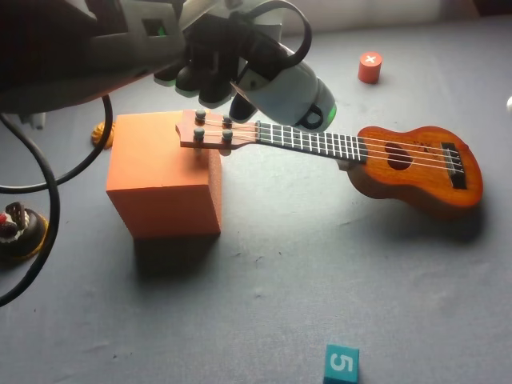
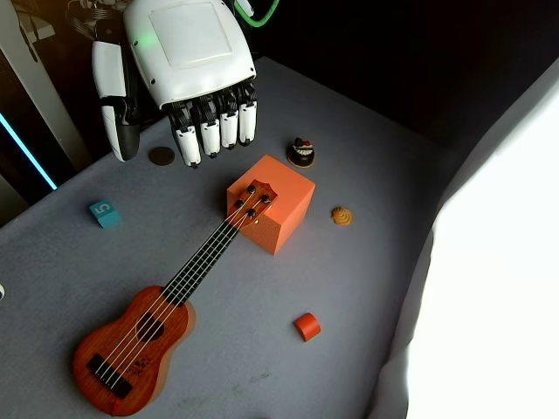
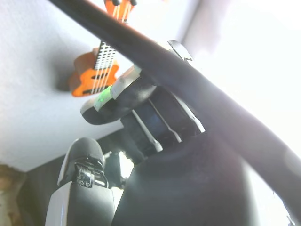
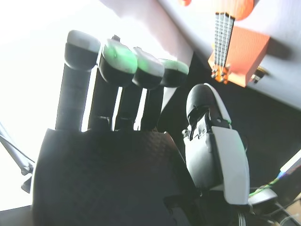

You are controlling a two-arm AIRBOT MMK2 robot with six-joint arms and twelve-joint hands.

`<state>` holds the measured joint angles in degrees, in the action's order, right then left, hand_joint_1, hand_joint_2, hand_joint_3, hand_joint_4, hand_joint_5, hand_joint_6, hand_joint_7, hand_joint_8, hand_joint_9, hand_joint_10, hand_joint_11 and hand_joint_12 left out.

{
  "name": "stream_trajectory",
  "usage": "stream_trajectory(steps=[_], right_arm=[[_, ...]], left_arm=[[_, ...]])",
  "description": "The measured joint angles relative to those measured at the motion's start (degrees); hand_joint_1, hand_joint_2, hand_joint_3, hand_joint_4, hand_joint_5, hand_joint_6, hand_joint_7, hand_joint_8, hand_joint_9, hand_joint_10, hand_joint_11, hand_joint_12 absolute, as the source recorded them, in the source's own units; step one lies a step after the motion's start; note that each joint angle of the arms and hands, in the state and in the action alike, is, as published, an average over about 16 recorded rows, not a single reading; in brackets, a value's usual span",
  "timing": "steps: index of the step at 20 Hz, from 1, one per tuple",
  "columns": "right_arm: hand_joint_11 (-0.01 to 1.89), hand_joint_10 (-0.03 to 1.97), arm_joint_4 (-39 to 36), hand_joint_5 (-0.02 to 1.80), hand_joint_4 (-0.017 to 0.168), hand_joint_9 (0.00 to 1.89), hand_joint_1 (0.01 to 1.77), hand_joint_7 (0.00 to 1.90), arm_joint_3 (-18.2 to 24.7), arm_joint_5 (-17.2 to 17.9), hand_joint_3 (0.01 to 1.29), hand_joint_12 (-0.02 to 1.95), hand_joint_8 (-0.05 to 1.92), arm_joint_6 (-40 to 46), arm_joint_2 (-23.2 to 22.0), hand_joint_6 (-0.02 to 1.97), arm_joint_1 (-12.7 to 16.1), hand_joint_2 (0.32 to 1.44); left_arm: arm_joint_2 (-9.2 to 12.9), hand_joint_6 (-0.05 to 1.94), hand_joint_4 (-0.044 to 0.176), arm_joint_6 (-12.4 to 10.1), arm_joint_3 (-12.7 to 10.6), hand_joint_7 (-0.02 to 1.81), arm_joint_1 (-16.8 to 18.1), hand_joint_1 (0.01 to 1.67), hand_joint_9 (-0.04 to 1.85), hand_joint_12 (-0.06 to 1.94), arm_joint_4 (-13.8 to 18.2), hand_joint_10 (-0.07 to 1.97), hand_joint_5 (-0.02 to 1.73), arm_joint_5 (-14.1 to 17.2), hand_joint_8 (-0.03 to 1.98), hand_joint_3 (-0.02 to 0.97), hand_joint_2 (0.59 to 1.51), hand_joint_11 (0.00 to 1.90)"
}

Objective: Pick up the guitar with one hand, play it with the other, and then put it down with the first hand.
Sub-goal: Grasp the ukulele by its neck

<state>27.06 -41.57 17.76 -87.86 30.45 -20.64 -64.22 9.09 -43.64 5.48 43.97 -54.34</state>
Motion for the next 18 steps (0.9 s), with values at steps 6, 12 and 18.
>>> stream_trajectory(steps=[6, 12, 18], right_arm=[[0.32, 0.9, -0.72, 0.34, 0.007, 0.42, 0.13, 0.54, -0.01, 0.77, 0.05, 1.34, 0.6, 0.4, 0.11, 0.7, 0.11, 1.27], [0.06, 0.55, -5.77, 0.14, 0.007, 0.13, 0.12, 0.32, -1.31, 2.53, 0.03, 1.09, 0.13, 5.47, 0.57, 0.26, -0.12, 1.28], [0.02, 0.4, -18.84, 0.09, 0.007, 0.05, 0.11, 0.22, -4.67, 5.14, 0.02, 0.72, 0.01, 18.41, 1.43, 0.14, -1.2, 1.29]], left_arm=[[-1.15, 0.47, 0.051, -0.63, -0.91, 0.49, 0.07, 0.19, 0.51, 1.2, -0.07, 0.57, 0.44, -0.06, 0.53, 0.041, 1.242, 0.3], [-3.57, 0.06, 0.063, -2.44, -2.95, 0.22, -0.29, 0.21, 0.24, 0.76, 0.28, 0.09, 0.2, 0.39, 0.07, 0.026, 1.231, 0.05], [-7.68, -0.01, 0.044, -7.27, -6.28, 0.11, -2.5, 0.37, 0.12, 0.38, 2.87, 0.01, 0.1, 2.87, -0.01, 0.02, 1.158, 0.02]])
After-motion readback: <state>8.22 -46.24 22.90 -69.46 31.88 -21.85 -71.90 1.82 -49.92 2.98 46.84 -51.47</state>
